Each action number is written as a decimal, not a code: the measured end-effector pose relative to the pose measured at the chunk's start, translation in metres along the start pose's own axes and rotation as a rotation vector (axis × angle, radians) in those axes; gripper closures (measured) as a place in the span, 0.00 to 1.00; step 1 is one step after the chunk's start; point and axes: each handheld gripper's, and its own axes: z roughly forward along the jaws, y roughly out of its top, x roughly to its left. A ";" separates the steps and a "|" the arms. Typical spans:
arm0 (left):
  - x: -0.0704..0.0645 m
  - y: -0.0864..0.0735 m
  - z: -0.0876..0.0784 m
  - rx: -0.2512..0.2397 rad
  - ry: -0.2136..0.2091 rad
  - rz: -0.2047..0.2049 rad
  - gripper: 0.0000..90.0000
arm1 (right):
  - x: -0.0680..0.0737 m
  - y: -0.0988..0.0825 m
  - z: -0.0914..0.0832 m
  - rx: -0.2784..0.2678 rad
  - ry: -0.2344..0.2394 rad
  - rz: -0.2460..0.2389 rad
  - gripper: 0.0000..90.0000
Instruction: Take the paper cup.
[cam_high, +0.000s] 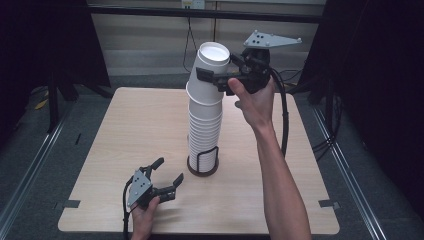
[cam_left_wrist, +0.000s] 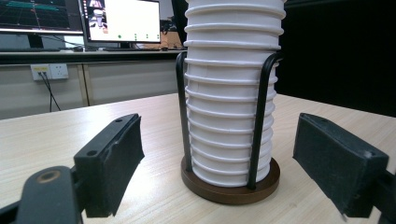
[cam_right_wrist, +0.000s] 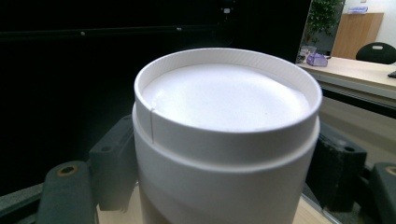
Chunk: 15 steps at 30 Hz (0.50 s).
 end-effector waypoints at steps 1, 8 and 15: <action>0.000 0.000 0.000 0.000 0.000 0.000 0.17 | 0.000 0.000 -0.001 -0.010 -0.001 0.000 0.25; 0.000 0.000 0.000 0.000 0.000 0.000 0.17 | 0.002 0.006 -0.004 -0.049 0.003 0.001 0.25; 0.000 0.000 0.000 0.000 0.000 -0.001 0.17 | 0.000 0.009 -0.013 -0.117 0.008 0.015 0.25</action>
